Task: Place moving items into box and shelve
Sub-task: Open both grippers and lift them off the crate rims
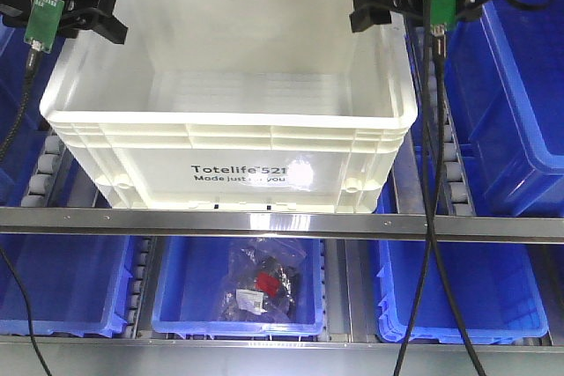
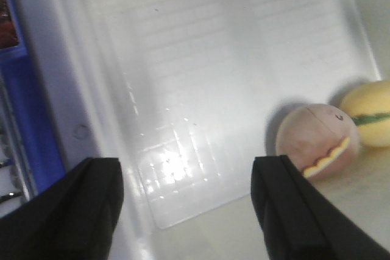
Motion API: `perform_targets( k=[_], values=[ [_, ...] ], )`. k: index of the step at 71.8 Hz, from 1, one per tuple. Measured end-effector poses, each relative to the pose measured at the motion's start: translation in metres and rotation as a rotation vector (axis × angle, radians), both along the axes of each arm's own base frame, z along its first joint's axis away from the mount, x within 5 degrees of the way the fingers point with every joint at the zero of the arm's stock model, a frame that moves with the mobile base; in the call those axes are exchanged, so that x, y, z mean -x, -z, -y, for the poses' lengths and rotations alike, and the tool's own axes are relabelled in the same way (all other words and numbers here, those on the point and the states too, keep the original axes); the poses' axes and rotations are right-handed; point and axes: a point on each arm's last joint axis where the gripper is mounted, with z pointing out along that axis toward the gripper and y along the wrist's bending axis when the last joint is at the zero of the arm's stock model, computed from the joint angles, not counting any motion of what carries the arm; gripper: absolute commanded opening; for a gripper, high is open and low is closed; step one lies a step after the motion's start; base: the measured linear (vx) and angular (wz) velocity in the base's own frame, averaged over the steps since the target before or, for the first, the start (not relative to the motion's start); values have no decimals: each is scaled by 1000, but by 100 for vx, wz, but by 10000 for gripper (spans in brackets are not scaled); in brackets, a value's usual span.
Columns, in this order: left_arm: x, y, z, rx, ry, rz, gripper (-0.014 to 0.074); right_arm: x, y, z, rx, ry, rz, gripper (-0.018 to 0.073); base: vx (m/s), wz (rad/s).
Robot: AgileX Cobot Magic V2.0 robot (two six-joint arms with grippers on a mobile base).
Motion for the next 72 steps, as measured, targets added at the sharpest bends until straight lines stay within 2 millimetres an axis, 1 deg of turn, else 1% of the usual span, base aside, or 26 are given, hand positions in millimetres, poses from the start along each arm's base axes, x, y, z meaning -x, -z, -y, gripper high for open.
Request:
perform_targets(
  k=[8,10,16,27,30,34,36,43,47,51,58,61,64,72],
  values=[
    [9,-7,1,7,5,24,556,20,-1,7,-15,15,61,560,0,0],
    [13,-9,0,7,4,36,556,25,1,9,-17,17,68,560,0,0],
    [25,-12,-1,11,-16,79,556,40,-4,14,-30,25,116,560,0,0],
    [55,-3,-5,16,-51,119,556,69,-18,24,-46,23,205,560,0,0],
    [64,2,-6,16,-62,127,556,77,-19,26,-50,24,219,560,0,0],
    [80,3,-8,18,-74,156,556,89,-22,30,-61,27,255,560,0,0],
    [87,4,-9,20,-82,175,556,94,-20,32,-64,29,264,560,0,0],
    [121,7,-13,26,-104,238,556,119,-21,40,-84,39,329,560,0,0],
    [142,8,-15,33,-118,286,556,135,-17,45,-96,44,357,560,0,0],
    [167,11,-18,39,-128,337,556,150,-16,50,-108,46,390,560,0,0],
    [207,16,-21,48,-140,424,556,184,-11,60,-127,41,466,560,0,0],
    [228,20,-23,48,-140,468,556,197,-10,64,-129,35,497,560,0,0],
    [246,23,-25,47,-140,511,556,215,-9,69,-132,29,542,560,0,0],
    [290,33,-28,55,-137,628,556,256,0,82,-138,14,649,560,0,0]
  ],
)
